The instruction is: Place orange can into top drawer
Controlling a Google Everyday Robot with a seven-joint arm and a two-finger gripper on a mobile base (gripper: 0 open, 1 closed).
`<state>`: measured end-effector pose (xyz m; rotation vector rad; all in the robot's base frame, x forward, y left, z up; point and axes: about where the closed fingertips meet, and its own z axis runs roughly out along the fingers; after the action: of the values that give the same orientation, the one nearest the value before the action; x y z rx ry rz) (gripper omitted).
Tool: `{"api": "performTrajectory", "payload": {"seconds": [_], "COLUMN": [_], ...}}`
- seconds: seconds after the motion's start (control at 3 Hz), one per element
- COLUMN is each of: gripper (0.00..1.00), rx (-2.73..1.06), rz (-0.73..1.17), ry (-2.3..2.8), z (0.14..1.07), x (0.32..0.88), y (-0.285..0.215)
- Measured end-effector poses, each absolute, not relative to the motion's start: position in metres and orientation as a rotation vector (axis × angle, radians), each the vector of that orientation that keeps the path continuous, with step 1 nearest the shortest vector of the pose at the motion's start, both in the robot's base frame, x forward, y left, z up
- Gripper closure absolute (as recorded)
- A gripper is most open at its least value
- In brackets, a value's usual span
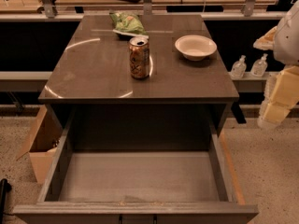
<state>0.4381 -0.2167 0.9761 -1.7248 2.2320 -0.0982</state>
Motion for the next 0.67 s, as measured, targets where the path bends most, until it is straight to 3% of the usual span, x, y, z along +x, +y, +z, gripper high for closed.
{"api": "performTrajectory", "payload": {"seconds": [0.33,0.67], "gripper": [0.00,0.00], "rx": [-1.725,-1.720], "rz": [-0.098,0.023], "ry": [2.232,2.187], "z": [0.976,0.969], "x": [0.438,0.449], "y": [-0.217,-0.207]}}
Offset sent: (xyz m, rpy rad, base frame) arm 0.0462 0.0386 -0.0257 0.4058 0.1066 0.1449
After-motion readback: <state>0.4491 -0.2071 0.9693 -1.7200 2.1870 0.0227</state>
